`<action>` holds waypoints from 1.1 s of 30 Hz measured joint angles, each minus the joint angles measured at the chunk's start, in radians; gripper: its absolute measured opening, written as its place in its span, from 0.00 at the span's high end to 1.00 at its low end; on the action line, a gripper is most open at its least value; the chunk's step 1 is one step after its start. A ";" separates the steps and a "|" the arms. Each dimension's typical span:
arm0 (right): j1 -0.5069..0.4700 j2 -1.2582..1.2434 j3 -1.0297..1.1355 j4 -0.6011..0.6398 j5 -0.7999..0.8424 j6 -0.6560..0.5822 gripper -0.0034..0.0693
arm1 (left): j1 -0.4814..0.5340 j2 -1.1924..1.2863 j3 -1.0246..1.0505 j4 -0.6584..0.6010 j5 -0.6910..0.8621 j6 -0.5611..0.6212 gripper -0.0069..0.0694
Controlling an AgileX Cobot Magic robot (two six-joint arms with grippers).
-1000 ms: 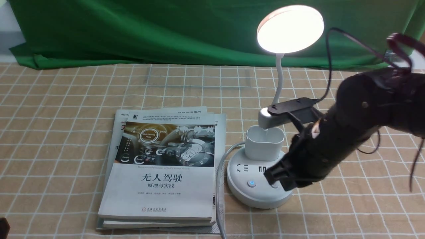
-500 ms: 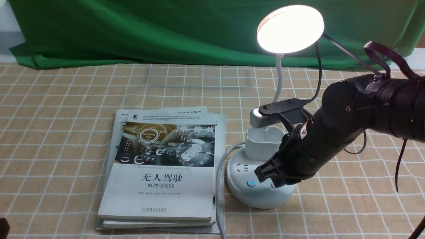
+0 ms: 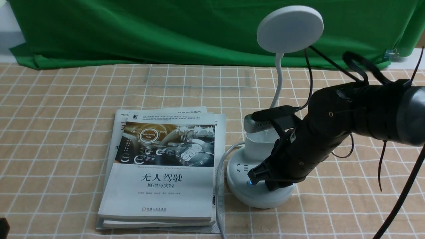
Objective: Turn off the desk lamp on the light coffee tablecloth by hand.
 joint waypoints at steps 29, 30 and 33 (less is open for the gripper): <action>0.002 -0.891 0.523 -0.017 -0.091 0.041 0.86 | 0.000 0.000 0.000 0.000 0.000 0.000 0.90; 0.002 -0.928 0.523 -0.017 -0.106 0.041 0.86 | 0.000 0.000 0.000 0.000 0.000 0.000 0.90; 0.002 -0.971 0.523 -0.017 -0.141 0.041 0.85 | 0.000 0.000 0.000 0.000 0.000 0.000 0.90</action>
